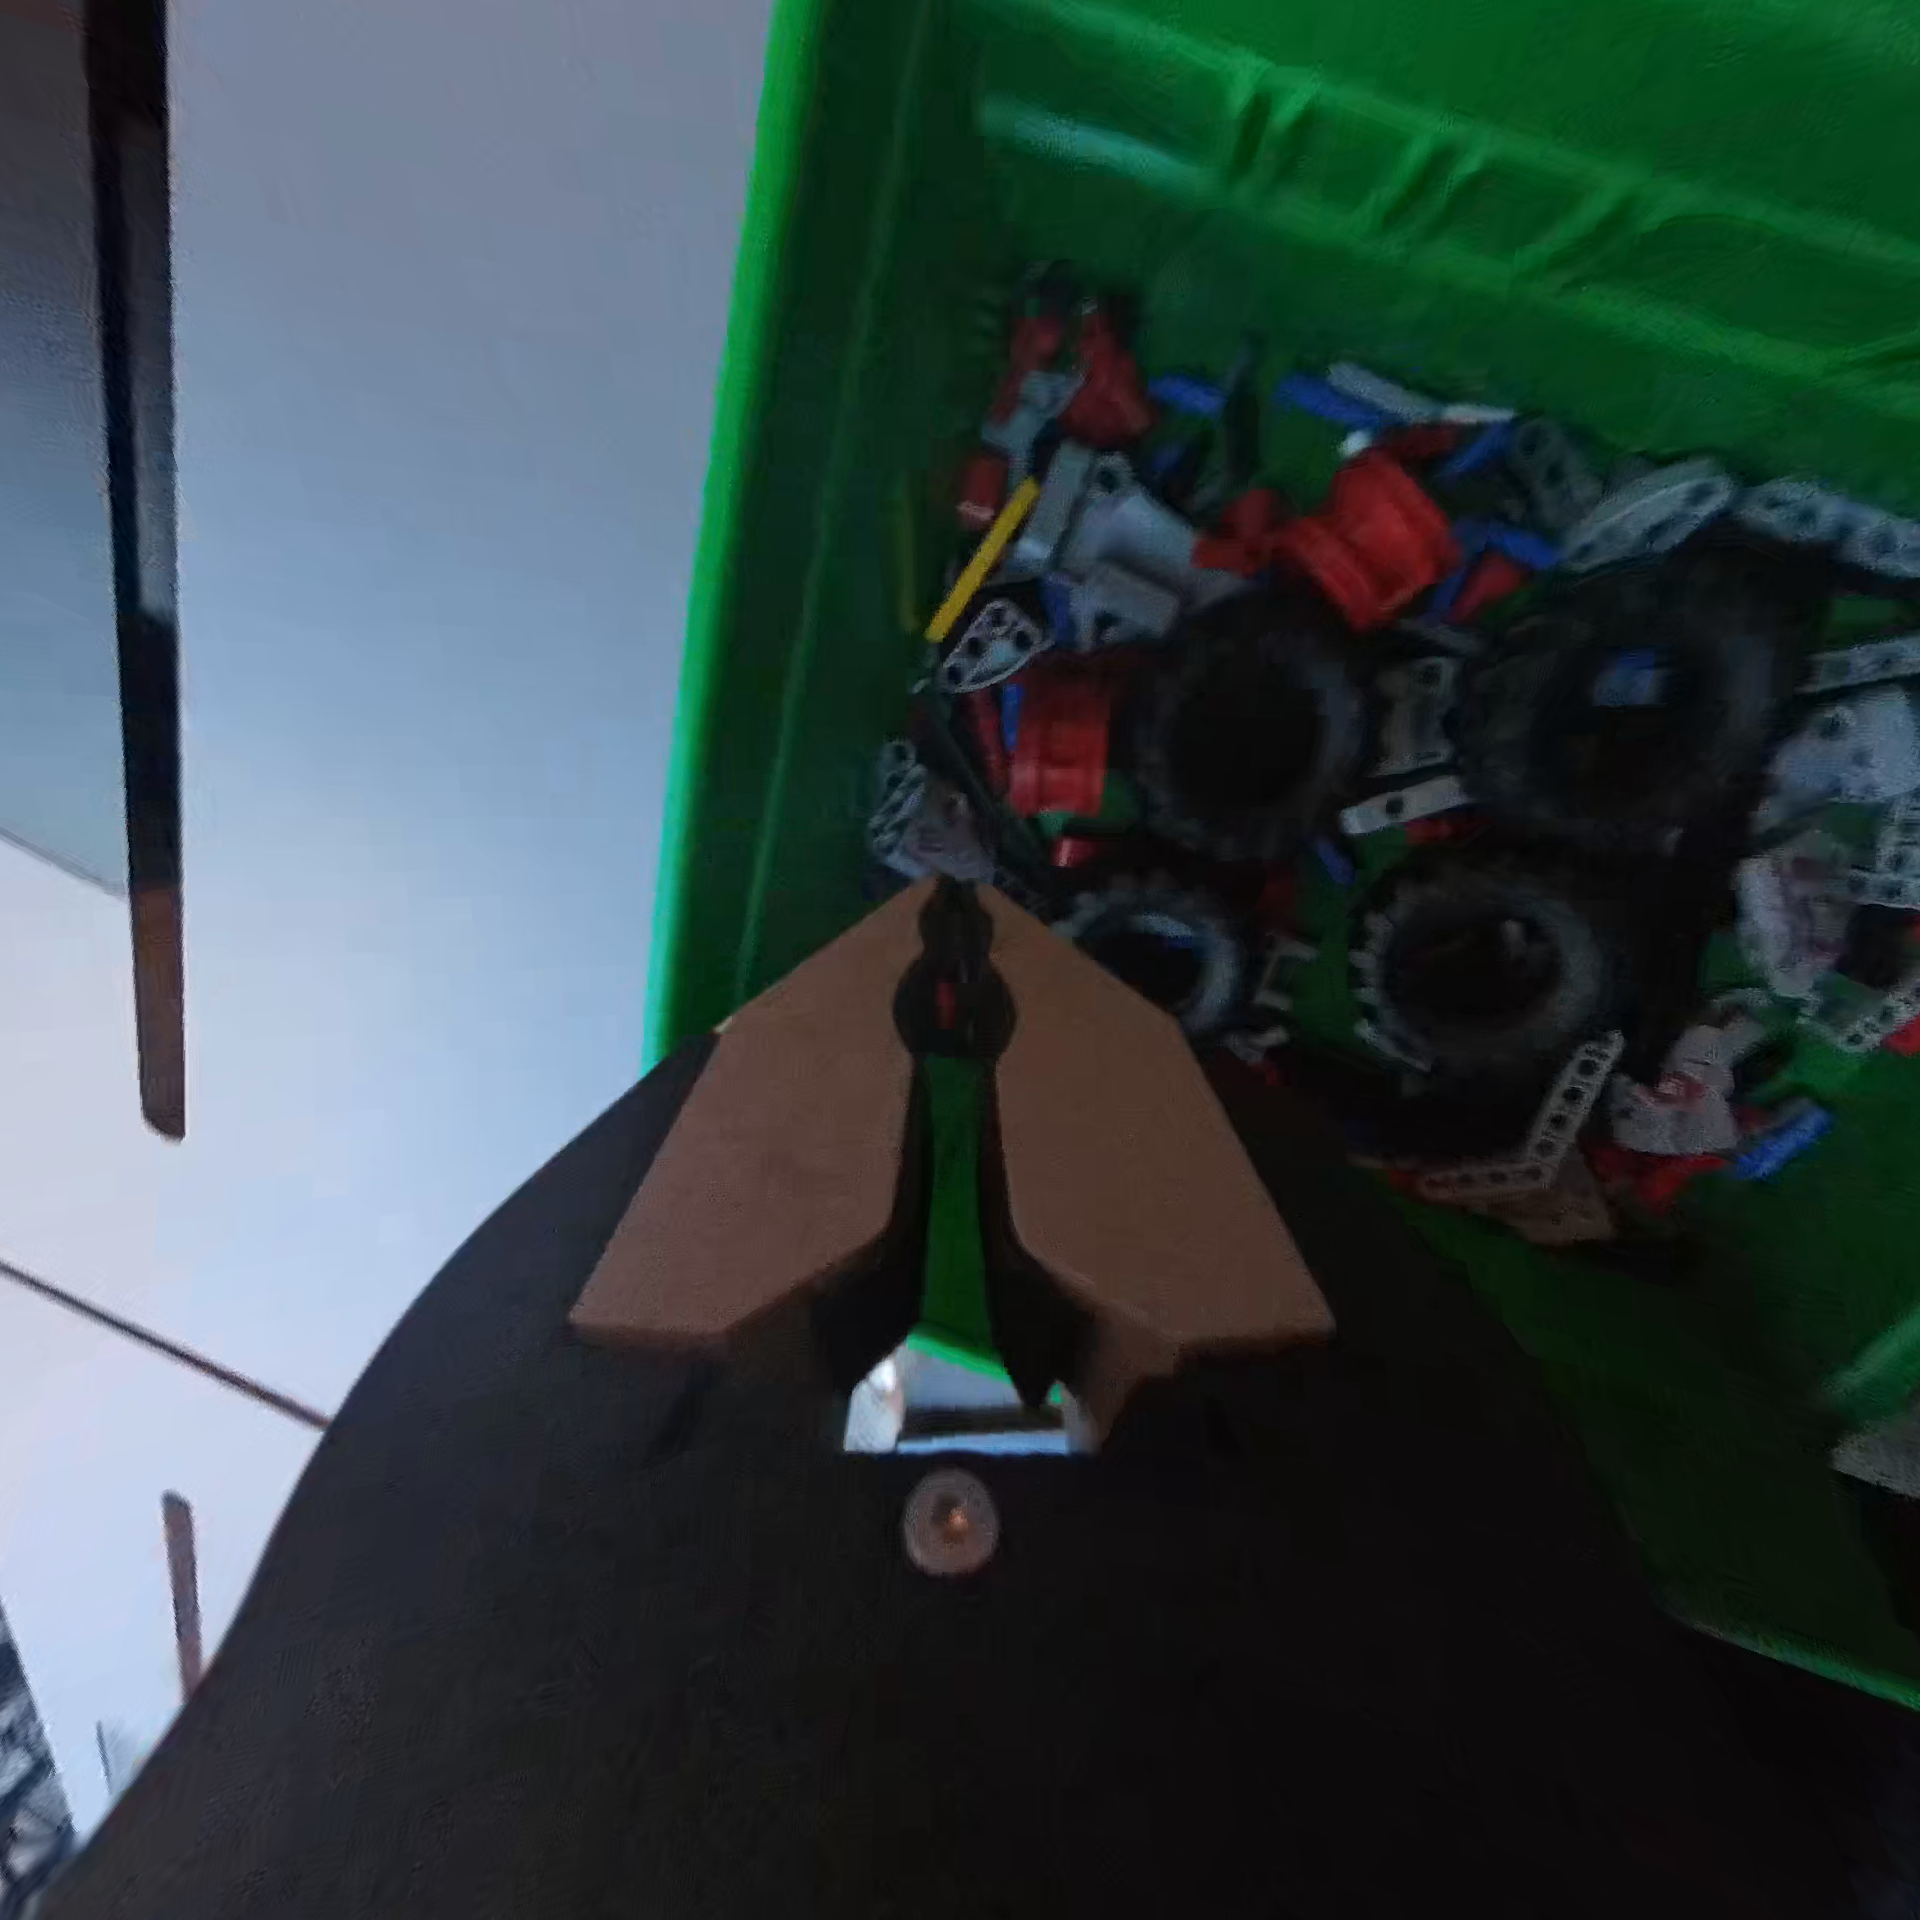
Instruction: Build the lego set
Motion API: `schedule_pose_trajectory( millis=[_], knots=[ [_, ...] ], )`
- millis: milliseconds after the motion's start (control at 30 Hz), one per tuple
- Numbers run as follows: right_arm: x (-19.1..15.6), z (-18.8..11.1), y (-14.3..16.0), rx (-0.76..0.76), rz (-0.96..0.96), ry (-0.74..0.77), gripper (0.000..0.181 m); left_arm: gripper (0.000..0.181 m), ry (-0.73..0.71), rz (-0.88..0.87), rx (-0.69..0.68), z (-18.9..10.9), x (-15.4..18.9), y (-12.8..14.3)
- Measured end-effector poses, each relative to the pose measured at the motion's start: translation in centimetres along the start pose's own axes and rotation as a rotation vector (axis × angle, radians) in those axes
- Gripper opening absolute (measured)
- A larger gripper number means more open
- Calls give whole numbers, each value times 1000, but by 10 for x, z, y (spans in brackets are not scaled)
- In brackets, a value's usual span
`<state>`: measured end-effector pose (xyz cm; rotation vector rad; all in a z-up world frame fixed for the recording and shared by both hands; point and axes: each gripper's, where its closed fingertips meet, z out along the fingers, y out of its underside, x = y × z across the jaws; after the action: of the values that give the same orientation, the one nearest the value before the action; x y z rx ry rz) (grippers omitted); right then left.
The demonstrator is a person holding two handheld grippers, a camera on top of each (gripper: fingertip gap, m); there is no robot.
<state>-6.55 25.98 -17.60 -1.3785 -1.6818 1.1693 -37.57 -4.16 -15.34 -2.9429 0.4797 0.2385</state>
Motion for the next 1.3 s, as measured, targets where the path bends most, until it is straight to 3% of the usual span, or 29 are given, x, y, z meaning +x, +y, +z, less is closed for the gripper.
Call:
schedule_pose_trajectory(
  millis=[33,233,367,467,567,667,833,1000,1100,1300],
  knots=[
    [0,0,-1,5,1,0,41,0,32,34,29,-1,10,-7],
    [-1,1,-1,2,-7,-2,41,0,101,125,20,4,33,-14],
    [0,2,1,-10,-14,7,40,0,336,318,113,-1,91,-33],
    [0,2,1,-8,-13,6,40,0,396,425,87,5,117,-34],
    [-1,1,0,-4,-12,3,39,0,297,415,15,27,104,-34],
    [-1,1,0,-4,-4,-8,39,0,304,406,-17,38,98,-32],
    [-2,0,-1,8,5,-24,38,0,272,297,-92,38,78,-18],
    [-2,0,-2,10,14,-29,38,0,82,160,34,19,33,-33],
    [-1,0,-1,8,14,-27,38,0,28,105,7,15,15,-20],
    [-1,1,0,1,12,-22,38,0,-31,52,-209,26,-2,29]
  ],
)
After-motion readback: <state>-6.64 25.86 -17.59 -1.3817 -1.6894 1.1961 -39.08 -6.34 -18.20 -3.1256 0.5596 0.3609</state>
